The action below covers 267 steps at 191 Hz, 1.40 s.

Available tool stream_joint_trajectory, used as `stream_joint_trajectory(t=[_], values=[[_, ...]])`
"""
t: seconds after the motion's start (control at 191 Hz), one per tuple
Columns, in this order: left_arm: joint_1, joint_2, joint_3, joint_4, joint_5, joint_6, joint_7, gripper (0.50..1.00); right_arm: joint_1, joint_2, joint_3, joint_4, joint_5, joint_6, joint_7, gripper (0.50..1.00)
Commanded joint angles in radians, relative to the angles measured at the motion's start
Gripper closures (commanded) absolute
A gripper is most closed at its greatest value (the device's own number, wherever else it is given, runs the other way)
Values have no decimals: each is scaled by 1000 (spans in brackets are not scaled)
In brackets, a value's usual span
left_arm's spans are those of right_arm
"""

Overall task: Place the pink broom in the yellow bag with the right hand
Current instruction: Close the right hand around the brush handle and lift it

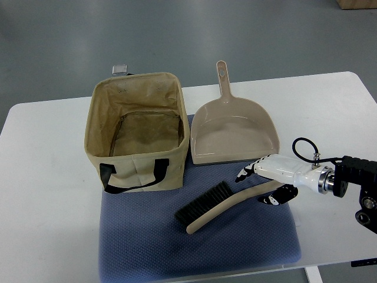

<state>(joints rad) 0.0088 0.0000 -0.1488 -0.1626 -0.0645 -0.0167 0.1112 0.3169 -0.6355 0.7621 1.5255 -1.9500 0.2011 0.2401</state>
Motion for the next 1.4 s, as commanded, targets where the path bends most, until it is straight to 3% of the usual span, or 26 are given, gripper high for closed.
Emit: stream_joint_trajectory(t=[0.0, 0.409, 0.598, 1.122, 1.2, 1.279, 1.394], values=[[0, 0, 0, 0, 0, 0, 1, 500, -1, 2, -1, -1, -7, -2, -2, 775], [0, 0, 0, 0, 0, 0, -1, 500, -4, 11, -20, -2, -13, -25, -7, 810], [-1, 0, 0, 0, 0, 0, 1, 500, -6, 11, -20, -2, -23, -26, -7, 875], [0, 0, 0, 0, 0, 0, -1, 500, -12, 22, -21, -2, -29, -25, -7, 869], [0, 0, 0, 0, 0, 0, -1, 500, -12, 22, -23, -5, -29, -25, -7, 895], [-1, 0, 0, 0, 0, 0, -1, 500, -12, 22, -20, -5, -35, -26, -7, 1000], [0, 0, 0, 0, 0, 0, -1, 500, -12, 20, -14, -7, -36, -31, -8, 1000]])
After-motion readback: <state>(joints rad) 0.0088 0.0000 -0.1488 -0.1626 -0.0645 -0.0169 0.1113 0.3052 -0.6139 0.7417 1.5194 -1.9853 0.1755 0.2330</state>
